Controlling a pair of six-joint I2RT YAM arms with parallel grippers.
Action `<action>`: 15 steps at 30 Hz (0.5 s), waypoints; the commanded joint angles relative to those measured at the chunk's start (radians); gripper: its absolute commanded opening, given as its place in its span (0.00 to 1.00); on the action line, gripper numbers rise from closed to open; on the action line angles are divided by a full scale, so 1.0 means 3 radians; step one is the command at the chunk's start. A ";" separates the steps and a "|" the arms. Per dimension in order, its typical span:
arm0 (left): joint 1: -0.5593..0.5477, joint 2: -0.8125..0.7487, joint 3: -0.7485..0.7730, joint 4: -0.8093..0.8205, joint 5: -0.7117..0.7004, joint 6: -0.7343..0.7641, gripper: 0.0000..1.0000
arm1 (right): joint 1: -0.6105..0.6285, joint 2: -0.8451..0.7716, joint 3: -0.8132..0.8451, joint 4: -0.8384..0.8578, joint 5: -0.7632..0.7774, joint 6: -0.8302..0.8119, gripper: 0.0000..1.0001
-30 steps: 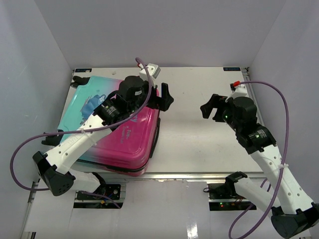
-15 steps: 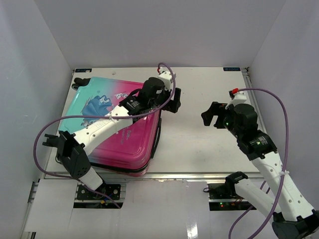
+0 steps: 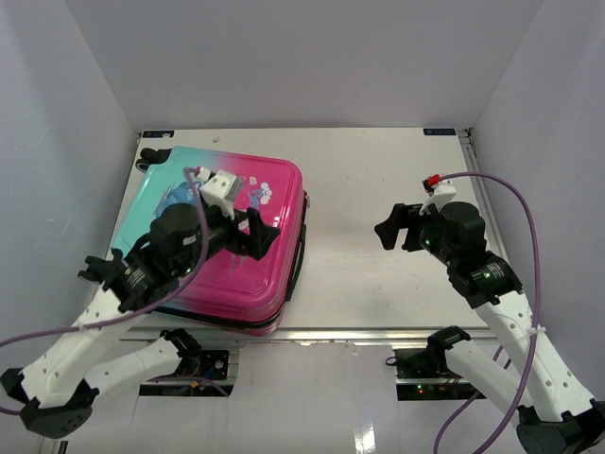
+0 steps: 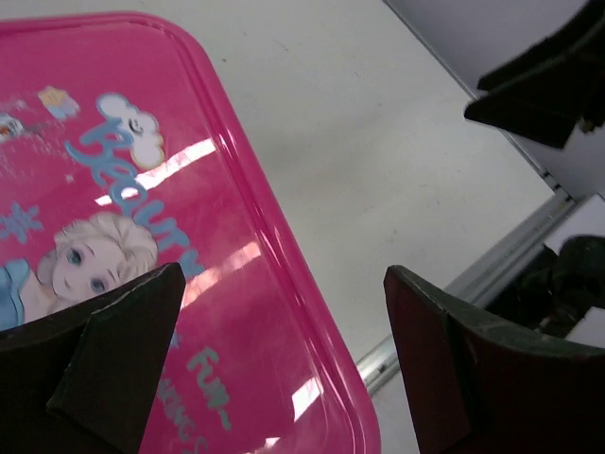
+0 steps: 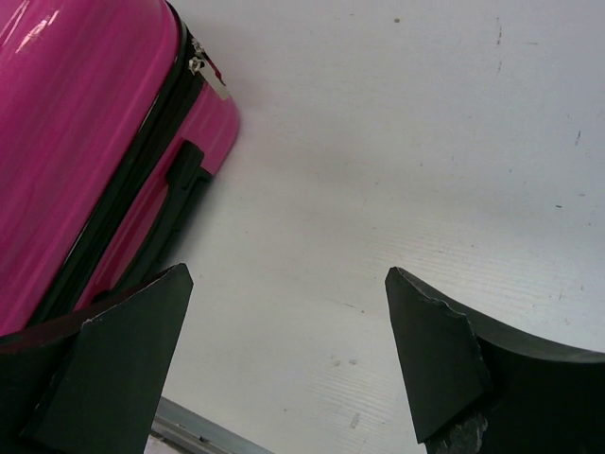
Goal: Pack the luggage
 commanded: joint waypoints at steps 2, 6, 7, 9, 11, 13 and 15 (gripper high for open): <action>-0.0009 -0.0813 -0.0602 0.0552 0.0479 -0.0237 0.98 | 0.0018 -0.0206 0.0066 0.0060 0.0049 -0.0104 0.90; -0.0009 -0.0859 -0.0624 0.0532 0.0242 -0.0174 0.98 | 0.0023 -0.0302 0.0183 0.0005 0.0191 -0.0128 0.90; -0.0009 -0.0863 -0.0633 0.0521 0.0202 -0.0164 0.98 | 0.0022 -0.0305 0.0213 -0.0011 0.0201 -0.0132 0.90; -0.0009 -0.0881 -0.0660 0.0512 0.0170 -0.0148 0.98 | 0.0018 -0.0300 0.0272 -0.0061 0.0211 -0.0138 0.90; -0.0009 -0.0905 -0.0693 0.0519 0.0161 -0.0141 0.98 | 0.0018 -0.0301 0.0316 -0.0105 0.0223 -0.0141 0.90; -0.0009 -0.0899 -0.0726 0.0521 0.0178 -0.0150 0.98 | 0.0018 -0.0318 0.0329 -0.0115 0.0236 -0.0141 0.90; -0.0009 -0.0896 -0.0757 0.0551 0.0246 -0.0176 0.98 | 0.0021 -0.0364 0.0323 -0.0115 0.0219 -0.0154 0.90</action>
